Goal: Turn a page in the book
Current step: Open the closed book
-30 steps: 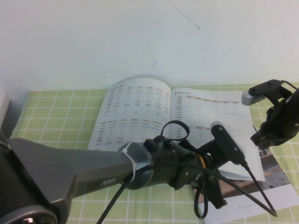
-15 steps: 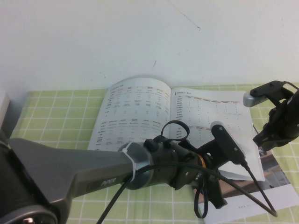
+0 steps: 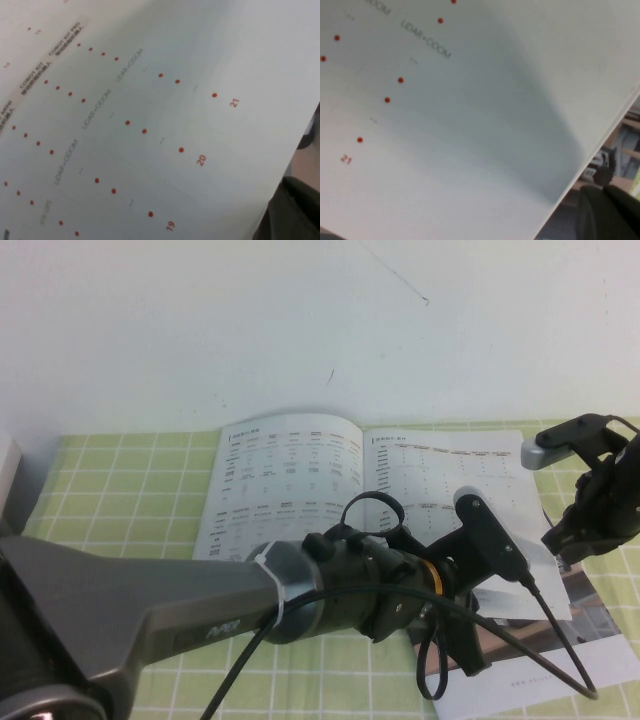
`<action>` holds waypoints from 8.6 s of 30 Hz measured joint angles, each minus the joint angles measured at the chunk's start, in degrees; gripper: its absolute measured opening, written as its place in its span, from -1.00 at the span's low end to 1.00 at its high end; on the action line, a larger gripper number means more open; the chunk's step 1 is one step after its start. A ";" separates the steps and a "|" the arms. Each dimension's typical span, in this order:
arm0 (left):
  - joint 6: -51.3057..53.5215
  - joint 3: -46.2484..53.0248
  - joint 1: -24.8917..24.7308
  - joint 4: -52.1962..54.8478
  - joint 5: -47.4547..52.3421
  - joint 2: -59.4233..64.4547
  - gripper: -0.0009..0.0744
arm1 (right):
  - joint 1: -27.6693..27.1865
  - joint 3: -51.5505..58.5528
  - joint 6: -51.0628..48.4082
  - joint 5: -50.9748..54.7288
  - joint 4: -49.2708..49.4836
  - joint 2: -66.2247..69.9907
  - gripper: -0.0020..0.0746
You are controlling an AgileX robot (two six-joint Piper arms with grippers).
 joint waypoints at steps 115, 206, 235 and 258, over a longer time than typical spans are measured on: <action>-53.14 0.04 23.58 43.08 0.24 0.15 -0.99 | 3.80 -5.32 -48.82 -22.76 42.28 11.46 -0.96; -49.46 11.16 15.52 26.07 -3.03 -2.48 -0.99 | 4.03 4.90 -28.34 -19.32 25.68 3.64 -0.96; -50.09 19.49 14.25 24.82 -2.69 -11.69 -0.99 | 4.03 24.02 -21.56 -17.27 25.25 -8.36 -0.96; -52.05 32.56 14.25 31.07 -0.10 -56.94 -0.99 | 4.03 30.54 -63.40 -19.46 68.66 -49.25 -0.96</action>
